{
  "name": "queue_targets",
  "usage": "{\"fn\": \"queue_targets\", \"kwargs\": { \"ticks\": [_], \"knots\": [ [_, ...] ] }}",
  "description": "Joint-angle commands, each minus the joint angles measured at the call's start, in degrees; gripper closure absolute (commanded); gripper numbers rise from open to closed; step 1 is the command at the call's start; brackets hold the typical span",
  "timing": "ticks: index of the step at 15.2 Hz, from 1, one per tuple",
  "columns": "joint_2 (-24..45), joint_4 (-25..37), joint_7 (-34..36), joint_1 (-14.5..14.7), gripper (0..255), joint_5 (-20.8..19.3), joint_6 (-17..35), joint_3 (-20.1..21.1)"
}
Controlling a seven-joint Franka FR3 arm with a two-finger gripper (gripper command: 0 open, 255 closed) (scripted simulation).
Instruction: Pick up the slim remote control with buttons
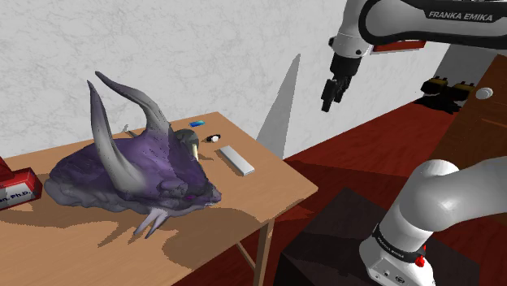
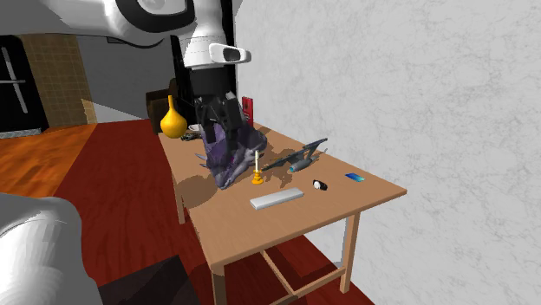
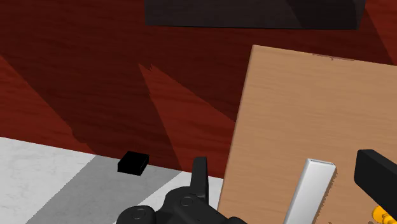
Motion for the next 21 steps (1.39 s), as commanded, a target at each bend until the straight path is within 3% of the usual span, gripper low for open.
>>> {"fn": "queue_targets", "kwargs": {
  "ticks": [1, 11, 21],
  "knots": [
    [0.0, 0.0, 0.0, 0.0, 0, 0.0, 0.0, 0.0],
    [16.45, 0.22, 6.03, 1.23, 0, 2.3, 14.89, 4.23],
    [36.62, 7.97, 12.03, 2.18, 0, 1.72, 26.06, 7.8]
  ]
}}
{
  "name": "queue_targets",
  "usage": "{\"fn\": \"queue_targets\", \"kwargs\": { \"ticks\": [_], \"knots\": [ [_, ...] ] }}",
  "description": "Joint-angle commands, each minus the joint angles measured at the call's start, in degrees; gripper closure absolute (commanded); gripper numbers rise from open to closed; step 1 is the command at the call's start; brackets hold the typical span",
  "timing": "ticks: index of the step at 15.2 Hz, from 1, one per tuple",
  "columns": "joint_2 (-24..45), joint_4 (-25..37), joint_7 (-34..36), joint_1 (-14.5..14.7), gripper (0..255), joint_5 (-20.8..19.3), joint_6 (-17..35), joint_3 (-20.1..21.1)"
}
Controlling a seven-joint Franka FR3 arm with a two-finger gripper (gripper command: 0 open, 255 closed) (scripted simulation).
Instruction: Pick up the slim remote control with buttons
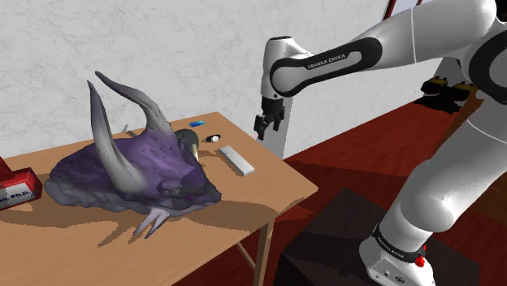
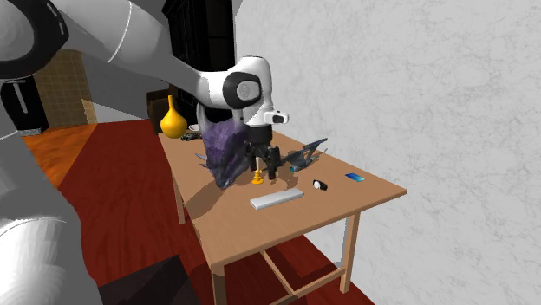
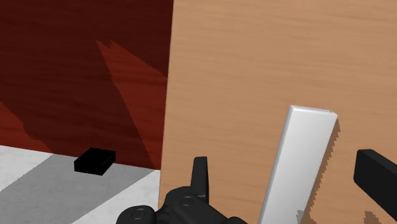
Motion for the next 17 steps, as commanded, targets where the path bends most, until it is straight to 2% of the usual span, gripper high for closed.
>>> {"fn": "queue_targets", "kwargs": {
  "ticks": [1, 12, 17],
  "knots": [
    [4.15, 2.04, 1.12, 0.19, 0, -0.42, 1.87, 0.5],
    [28.38, 20.02, 7.29, 2.98, 0, -4.03, 6.6, 1.7],
    [31.09, 20.09, 7.82, 3.3, 0, -4.59, 9.15, 1.49]
  ]
}}
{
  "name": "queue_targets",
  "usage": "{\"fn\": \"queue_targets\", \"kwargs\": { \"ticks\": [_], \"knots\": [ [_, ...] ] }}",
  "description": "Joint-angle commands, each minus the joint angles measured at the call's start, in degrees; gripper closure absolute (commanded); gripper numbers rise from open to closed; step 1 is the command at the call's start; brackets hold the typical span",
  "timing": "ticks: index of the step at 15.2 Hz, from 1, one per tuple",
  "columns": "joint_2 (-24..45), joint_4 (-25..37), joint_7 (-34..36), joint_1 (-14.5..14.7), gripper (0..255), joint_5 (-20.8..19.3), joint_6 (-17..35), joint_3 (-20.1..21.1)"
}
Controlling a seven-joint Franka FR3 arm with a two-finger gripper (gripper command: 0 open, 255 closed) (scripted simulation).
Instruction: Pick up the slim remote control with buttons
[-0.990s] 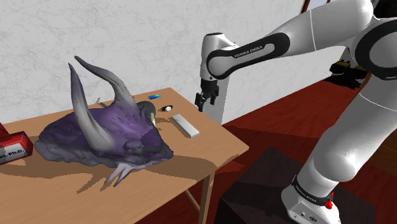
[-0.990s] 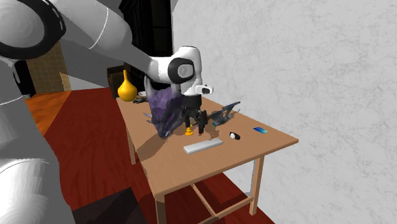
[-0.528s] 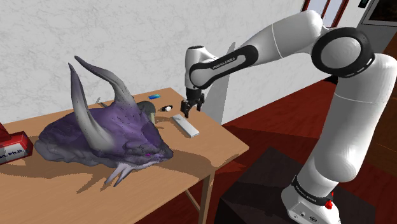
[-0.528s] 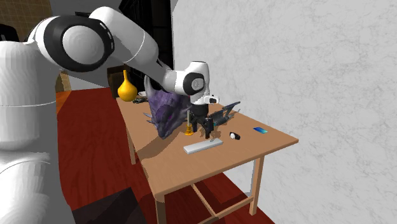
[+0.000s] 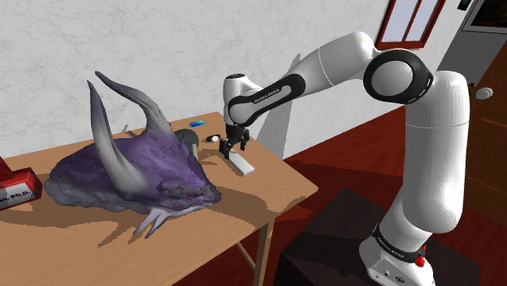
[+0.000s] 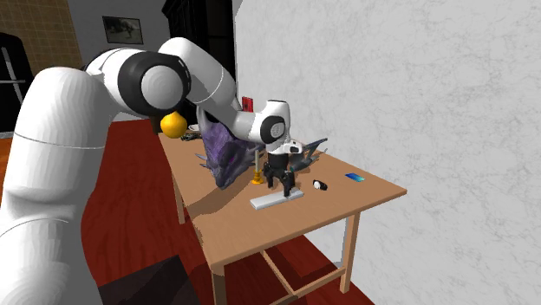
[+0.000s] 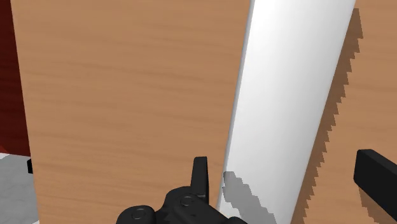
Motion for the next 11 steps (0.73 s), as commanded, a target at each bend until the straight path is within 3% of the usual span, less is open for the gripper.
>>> {"fn": "queue_targets", "kwargs": {
  "ticks": [1, 5, 6, 11],
  "knots": [
    [0.7, -0.41, -0.07, -0.09, 0, -0.16, 1.13, -0.14],
    [1.78, -0.93, 0.14, 0.0, 0, -0.44, 2.71, -0.27],
    [1.74, -0.94, 0.11, -0.02, 255, -0.44, 2.69, -0.28],
    [1.76, -0.94, 0.14, 0.0, 255, -0.44, 2.69, -0.27]
  ]
}}
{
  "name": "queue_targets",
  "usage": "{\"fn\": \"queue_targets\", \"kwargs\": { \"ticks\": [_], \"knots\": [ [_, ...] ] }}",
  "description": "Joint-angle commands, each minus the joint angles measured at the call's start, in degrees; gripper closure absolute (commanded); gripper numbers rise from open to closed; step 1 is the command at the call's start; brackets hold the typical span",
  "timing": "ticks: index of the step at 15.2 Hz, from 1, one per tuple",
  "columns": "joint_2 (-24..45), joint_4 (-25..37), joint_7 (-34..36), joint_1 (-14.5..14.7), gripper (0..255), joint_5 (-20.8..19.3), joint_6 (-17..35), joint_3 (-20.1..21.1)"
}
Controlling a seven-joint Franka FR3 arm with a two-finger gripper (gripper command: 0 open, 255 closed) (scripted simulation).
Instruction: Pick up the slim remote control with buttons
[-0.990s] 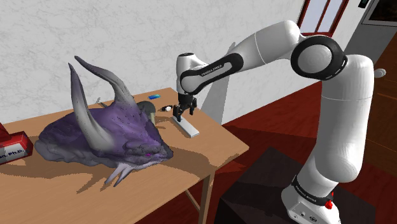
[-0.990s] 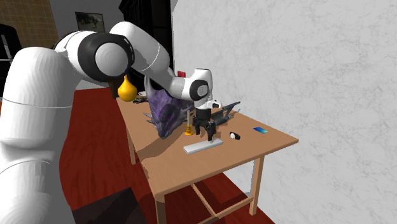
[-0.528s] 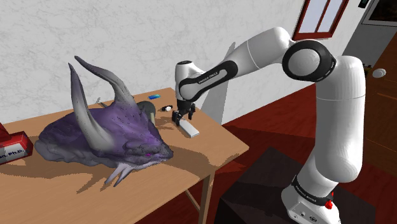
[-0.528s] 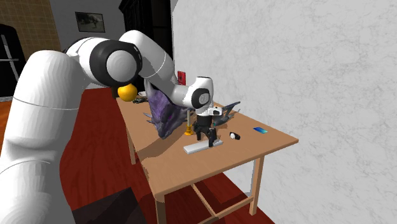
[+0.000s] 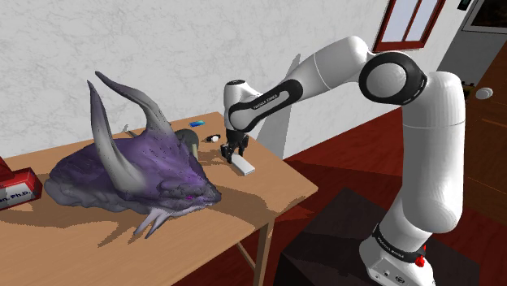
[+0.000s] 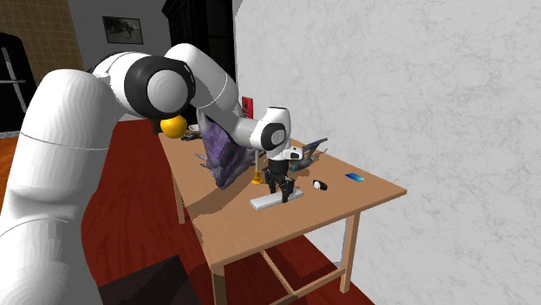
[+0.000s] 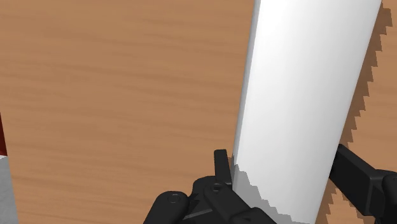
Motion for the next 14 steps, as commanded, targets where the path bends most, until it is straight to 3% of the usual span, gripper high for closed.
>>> {"fn": "queue_targets", "kwargs": {
  "ticks": [1, 14],
  "knots": [
    [0.04, -0.03, -0.02, 0.01, 255, -0.01, 0.0, 0.0],
    [-3.74, 2.54, -0.76, -0.27, 255, 1.01, -6.27, 0.46]
  ]
}}
